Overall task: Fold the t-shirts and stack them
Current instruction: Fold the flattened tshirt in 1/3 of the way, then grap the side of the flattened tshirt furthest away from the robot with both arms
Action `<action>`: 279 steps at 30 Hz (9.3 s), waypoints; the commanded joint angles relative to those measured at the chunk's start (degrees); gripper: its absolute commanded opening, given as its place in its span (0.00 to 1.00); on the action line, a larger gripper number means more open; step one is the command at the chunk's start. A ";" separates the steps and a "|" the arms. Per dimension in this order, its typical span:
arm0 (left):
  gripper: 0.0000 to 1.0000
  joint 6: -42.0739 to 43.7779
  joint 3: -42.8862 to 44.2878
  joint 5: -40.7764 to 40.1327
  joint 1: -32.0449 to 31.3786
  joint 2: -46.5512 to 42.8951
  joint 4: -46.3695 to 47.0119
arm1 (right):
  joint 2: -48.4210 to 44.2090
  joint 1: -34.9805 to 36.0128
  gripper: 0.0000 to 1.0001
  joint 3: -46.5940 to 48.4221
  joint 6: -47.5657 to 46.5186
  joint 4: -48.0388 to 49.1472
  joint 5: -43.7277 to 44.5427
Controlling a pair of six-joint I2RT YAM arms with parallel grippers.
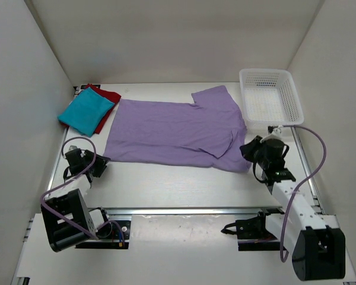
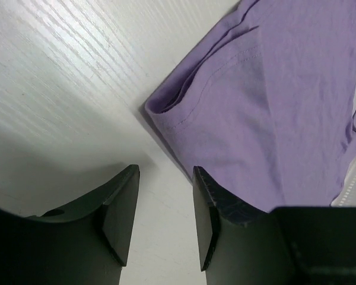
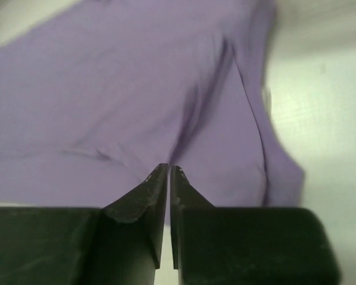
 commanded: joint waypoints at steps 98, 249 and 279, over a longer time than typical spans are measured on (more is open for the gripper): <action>0.06 -6.20 -2.84 -1.16 -29.07 7.84 21.27 | 30.68 7.94 0.01 13.32 2.94 7.22 -2.72; 0.44 19.91 91.54 -23.48 -20.38 65.56 -33.29 | 22.70 35.80 0.05 9.73 -8.13 2.38 -13.62; 0.00 17.79 78.74 -21.55 -21.07 55.66 -23.65 | 52.29 11.46 0.37 43.20 -11.82 5.91 2.29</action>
